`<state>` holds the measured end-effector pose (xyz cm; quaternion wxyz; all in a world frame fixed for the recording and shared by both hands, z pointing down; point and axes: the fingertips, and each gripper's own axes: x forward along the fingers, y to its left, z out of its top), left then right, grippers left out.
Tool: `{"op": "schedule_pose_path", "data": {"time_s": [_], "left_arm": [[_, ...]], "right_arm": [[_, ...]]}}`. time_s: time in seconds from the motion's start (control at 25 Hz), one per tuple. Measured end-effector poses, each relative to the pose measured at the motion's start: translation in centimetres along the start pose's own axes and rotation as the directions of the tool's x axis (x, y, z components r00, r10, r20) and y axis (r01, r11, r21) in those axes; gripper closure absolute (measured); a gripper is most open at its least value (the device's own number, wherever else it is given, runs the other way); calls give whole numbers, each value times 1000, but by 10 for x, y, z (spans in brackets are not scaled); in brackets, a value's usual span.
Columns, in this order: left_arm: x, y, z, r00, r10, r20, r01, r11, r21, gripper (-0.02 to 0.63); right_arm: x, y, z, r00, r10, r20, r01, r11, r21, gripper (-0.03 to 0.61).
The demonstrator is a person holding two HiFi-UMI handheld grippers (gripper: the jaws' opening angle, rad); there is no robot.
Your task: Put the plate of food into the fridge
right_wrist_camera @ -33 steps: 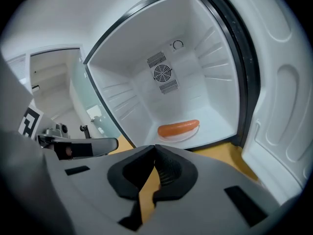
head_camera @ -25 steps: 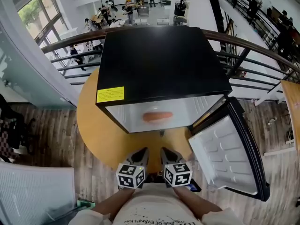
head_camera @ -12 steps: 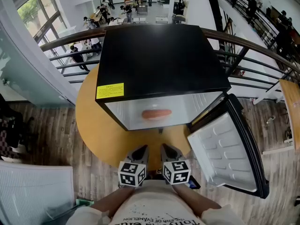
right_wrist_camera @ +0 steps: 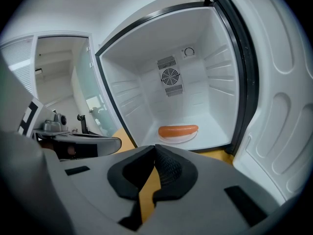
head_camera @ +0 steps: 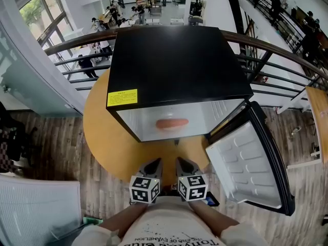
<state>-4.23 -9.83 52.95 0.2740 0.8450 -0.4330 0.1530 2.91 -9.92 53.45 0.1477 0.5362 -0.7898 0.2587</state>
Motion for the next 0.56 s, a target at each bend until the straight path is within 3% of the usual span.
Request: {"op": "schedule_pose_path", "data": {"time_s": [0.56], "left_arm": [[0,-3,-2,1000,-8,-7,8,1000,-2,589]], "right_arm": [[-3,0,-6,1000,2,-8,-1,1000,23,552]]}}
